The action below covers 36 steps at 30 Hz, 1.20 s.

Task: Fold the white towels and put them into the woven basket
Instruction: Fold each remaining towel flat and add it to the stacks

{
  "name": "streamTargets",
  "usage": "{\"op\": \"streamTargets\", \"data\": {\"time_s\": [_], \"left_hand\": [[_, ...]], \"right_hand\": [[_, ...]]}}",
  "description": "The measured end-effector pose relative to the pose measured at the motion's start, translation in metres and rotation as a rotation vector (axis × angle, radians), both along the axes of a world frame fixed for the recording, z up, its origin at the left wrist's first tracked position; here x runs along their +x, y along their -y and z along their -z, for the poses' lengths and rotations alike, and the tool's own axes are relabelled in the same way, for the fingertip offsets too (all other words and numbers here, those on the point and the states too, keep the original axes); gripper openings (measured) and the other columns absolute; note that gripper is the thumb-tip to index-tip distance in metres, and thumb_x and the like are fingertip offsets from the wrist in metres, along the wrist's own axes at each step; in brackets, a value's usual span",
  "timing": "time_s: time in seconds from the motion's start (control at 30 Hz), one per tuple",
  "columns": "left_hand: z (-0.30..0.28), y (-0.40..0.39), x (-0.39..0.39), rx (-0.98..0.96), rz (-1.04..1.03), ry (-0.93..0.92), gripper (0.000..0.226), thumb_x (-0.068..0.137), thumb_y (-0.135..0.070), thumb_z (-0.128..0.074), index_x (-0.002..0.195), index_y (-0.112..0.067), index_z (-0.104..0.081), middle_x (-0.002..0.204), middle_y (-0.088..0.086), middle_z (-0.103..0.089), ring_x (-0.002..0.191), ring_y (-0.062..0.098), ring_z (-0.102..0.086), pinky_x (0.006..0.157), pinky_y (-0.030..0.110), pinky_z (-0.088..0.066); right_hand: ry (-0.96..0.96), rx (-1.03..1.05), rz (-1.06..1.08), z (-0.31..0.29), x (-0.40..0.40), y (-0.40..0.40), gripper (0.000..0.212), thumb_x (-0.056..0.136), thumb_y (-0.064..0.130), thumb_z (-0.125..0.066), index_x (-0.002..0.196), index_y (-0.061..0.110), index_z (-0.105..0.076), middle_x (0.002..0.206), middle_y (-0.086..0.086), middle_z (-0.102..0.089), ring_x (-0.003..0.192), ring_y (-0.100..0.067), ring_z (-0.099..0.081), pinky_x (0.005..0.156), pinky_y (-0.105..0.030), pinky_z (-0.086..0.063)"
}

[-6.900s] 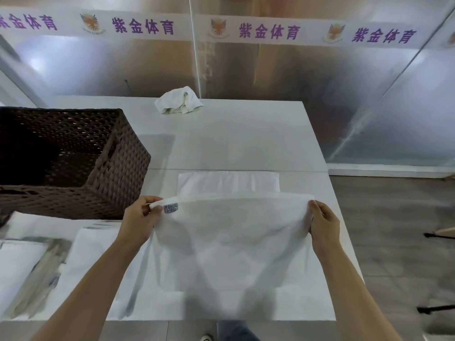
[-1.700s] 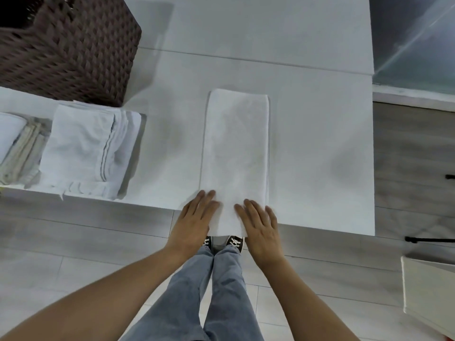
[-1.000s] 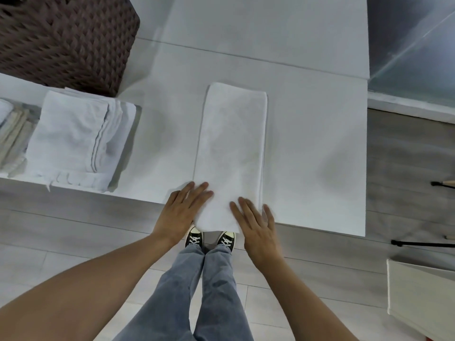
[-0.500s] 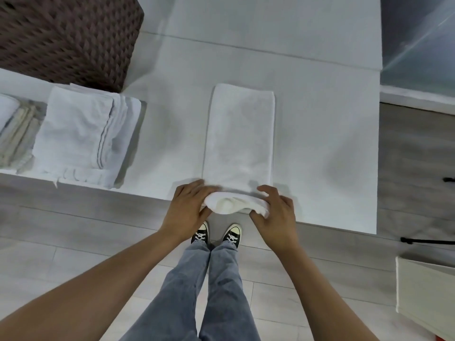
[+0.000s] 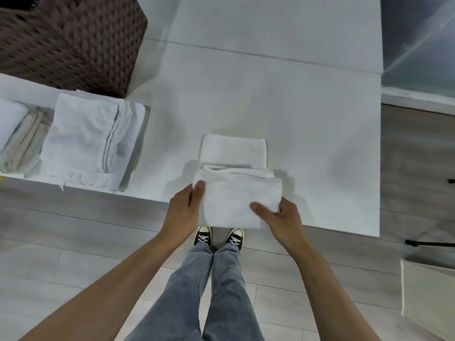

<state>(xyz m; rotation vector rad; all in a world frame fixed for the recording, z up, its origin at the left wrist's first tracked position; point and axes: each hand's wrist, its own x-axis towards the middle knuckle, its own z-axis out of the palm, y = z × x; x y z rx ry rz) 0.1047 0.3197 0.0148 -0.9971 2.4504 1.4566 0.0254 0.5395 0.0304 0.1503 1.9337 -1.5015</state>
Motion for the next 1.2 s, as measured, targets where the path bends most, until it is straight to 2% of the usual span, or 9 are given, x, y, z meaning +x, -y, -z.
{"op": "streamTargets", "data": {"time_s": [0.2,0.3,0.4,0.53,0.7,0.87,1.0,1.1,1.2], "left_hand": [[-0.004,0.010,-0.030,0.255,-0.169,-0.106,0.043,0.103,-0.044,-0.048,0.076,-0.011,-0.040,0.070,0.008,-0.031,0.064,0.018,-0.030,0.056,0.026,-0.027],[-0.001,0.020,-0.042,0.339,-0.181,-0.093,0.026,0.086,-0.037,-0.063,0.101,-0.017,-0.057,0.082,0.011,-0.063,0.072,0.021,-0.051,0.070,0.026,-0.043],[0.009,0.027,-0.050,0.270,-0.134,-0.025,0.035,0.086,-0.023,-0.067,0.119,-0.027,-0.055,0.099,0.001,-0.072,0.089,0.025,-0.068,0.084,0.041,-0.054],[0.025,0.032,-0.056,0.097,-0.118,0.048,0.036,0.093,-0.031,-0.067,0.126,-0.026,-0.053,0.107,-0.005,-0.066,0.089,0.011,-0.066,0.072,0.025,-0.051],[0.039,0.029,-0.050,0.036,-0.198,0.153,0.045,0.089,-0.041,-0.071,0.124,-0.019,-0.053,0.108,-0.003,-0.064,0.094,0.017,-0.065,0.082,0.033,-0.050],[0.035,0.016,-0.042,0.100,-0.242,0.220,0.041,0.092,-0.038,-0.069,0.123,-0.017,-0.053,0.107,-0.004,-0.062,0.095,0.017,-0.060,0.077,0.028,-0.043],[0.031,0.017,-0.035,0.205,-0.259,0.324,0.039,0.090,-0.042,-0.070,0.118,-0.020,-0.055,0.107,-0.002,-0.063,0.099,0.021,-0.062,0.082,0.032,-0.049],[0.024,0.014,-0.029,0.277,-0.240,0.350,0.026,0.092,-0.041,-0.067,0.089,-0.016,-0.063,0.083,0.000,-0.062,0.079,0.021,-0.061,0.066,0.029,-0.046],[0.014,0.010,-0.022,0.300,-0.237,0.334,0.032,0.094,-0.035,-0.066,0.071,-0.016,-0.056,0.069,0.001,-0.055,0.063,0.019,-0.051,0.058,0.027,-0.036]], "right_hand": [[-0.197,0.055,0.075,0.019,-0.033,0.029,0.013,0.100,0.029,-0.064,0.112,0.034,-0.068,0.098,0.023,-0.075,0.095,0.002,-0.069,0.080,-0.016,-0.054],[-0.237,0.090,0.101,0.032,-0.050,0.044,0.016,0.100,0.032,-0.064,0.115,0.034,-0.067,0.098,0.020,-0.075,0.093,0.003,-0.069,0.081,-0.017,-0.054],[-0.261,0.131,0.093,0.041,-0.068,0.056,0.014,0.100,0.030,-0.063,0.112,0.028,-0.068,0.093,0.014,-0.074,0.079,0.009,-0.065,0.069,-0.007,-0.047],[-0.223,0.275,0.075,0.057,-0.082,0.066,0.014,0.097,0.037,-0.065,0.107,0.027,-0.063,0.090,0.016,-0.069,0.084,0.000,-0.066,0.063,-0.009,-0.044],[-0.246,0.484,0.097,0.063,-0.075,0.067,0.049,0.086,0.050,-0.068,0.122,0.021,-0.051,0.115,0.001,-0.056,0.107,-0.026,-0.057,0.088,-0.043,-0.052],[-0.045,0.561,0.058,0.050,-0.052,0.055,0.058,0.090,0.052,-0.063,0.135,0.022,-0.042,0.126,-0.004,-0.047,0.101,-0.026,-0.054,0.083,-0.036,-0.041],[0.149,0.468,0.143,0.047,-0.050,0.045,0.052,0.091,0.048,-0.065,0.128,0.013,-0.055,0.122,-0.005,-0.063,0.099,-0.022,-0.056,0.080,-0.031,-0.040],[0.316,0.313,0.191,0.039,-0.051,0.037,0.040,0.092,0.045,-0.070,0.111,0.011,-0.063,0.106,-0.005,-0.068,0.096,-0.025,-0.062,0.085,-0.032,-0.048],[0.491,0.173,0.233,0.028,-0.049,0.032,0.040,0.088,0.041,-0.076,0.108,0.009,-0.064,0.094,-0.006,-0.069,0.085,-0.026,-0.067,0.069,-0.032,-0.053]]}}
